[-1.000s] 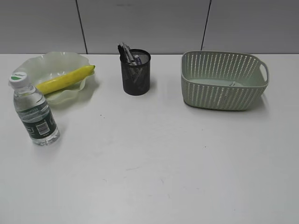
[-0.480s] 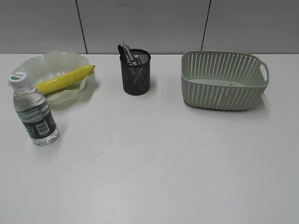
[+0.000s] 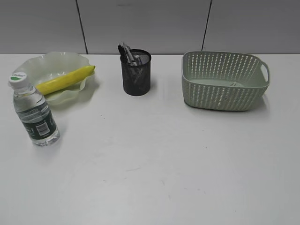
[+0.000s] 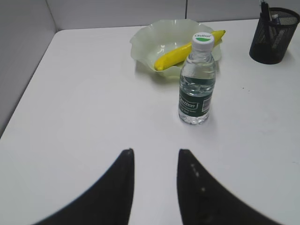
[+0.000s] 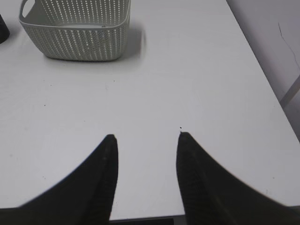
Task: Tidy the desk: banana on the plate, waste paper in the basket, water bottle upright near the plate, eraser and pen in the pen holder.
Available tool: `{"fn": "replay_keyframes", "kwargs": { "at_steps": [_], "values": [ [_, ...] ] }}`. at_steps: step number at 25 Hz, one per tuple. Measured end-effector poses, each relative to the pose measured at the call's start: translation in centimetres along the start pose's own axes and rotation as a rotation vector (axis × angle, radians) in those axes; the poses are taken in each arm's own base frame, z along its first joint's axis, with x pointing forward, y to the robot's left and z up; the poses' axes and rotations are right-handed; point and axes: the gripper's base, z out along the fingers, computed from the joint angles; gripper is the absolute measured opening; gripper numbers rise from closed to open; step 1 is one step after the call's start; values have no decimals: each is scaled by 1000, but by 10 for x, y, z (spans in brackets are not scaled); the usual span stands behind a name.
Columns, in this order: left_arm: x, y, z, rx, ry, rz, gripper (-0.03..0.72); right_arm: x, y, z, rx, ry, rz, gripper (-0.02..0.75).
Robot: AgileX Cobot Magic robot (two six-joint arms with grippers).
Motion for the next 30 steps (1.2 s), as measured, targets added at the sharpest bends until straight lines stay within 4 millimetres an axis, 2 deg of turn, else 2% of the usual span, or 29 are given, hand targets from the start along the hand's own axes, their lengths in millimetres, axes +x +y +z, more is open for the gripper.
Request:
{"fn": "replay_keyframes", "kwargs": {
  "at_steps": [30],
  "values": [
    [0, 0, 0, 0, 0, 0, 237, 0, 0, 0, 0, 0, 0, 339]
  ]
}}
